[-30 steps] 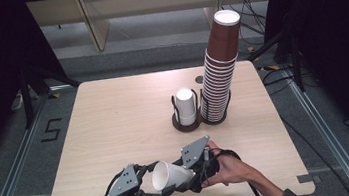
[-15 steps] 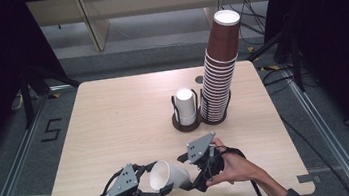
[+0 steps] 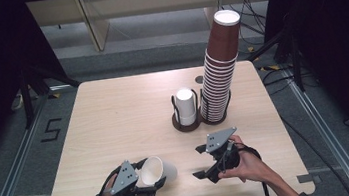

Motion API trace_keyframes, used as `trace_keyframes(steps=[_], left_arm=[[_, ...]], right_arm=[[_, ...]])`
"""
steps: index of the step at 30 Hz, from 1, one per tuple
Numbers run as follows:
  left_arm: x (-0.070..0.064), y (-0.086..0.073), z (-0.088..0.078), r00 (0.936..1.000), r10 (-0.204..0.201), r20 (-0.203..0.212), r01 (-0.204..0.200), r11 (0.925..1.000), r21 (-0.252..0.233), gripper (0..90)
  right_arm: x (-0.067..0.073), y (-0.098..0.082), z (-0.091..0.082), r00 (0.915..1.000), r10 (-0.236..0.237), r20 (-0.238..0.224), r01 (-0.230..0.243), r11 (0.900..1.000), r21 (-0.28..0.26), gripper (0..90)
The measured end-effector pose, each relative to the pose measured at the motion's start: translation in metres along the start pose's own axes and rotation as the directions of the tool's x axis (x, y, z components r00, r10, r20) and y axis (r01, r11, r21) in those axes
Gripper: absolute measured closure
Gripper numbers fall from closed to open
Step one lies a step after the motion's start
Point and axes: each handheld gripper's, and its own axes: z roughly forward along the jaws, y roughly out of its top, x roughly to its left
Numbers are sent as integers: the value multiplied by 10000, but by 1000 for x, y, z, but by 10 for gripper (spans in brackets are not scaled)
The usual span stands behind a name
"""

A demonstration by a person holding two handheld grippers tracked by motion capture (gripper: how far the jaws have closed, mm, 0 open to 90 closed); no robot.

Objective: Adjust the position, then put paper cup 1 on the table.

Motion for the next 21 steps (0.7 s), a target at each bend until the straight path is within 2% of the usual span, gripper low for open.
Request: trace_keyframes(steps=[5,9,10,15,21], left_arm=[[3,0,-2,9987,-104,-498,121,9993,344,214],[5,0,-2,9976,-106,-690,130,9993,346,212],[5,0,-3,9962,-96,-870,137,9988,464,211],[9,-1,-3,9921,-390,-1191,453,9977,504,211],[16,3,-4,9877,-465,-1494,549,9971,525,210]], right_arm=[[1,-6,1,9999,107,75,-108,9997,220,164],[2,-10,0,9993,302,206,-306,9993,194,163],[2,-11,-3,9990,320,305,-327,9992,242,163],[1,-17,-8,9962,640,592,-649,9978,139,163],[0,-25,-14,9919,905,891,-923,9956,160,165]])
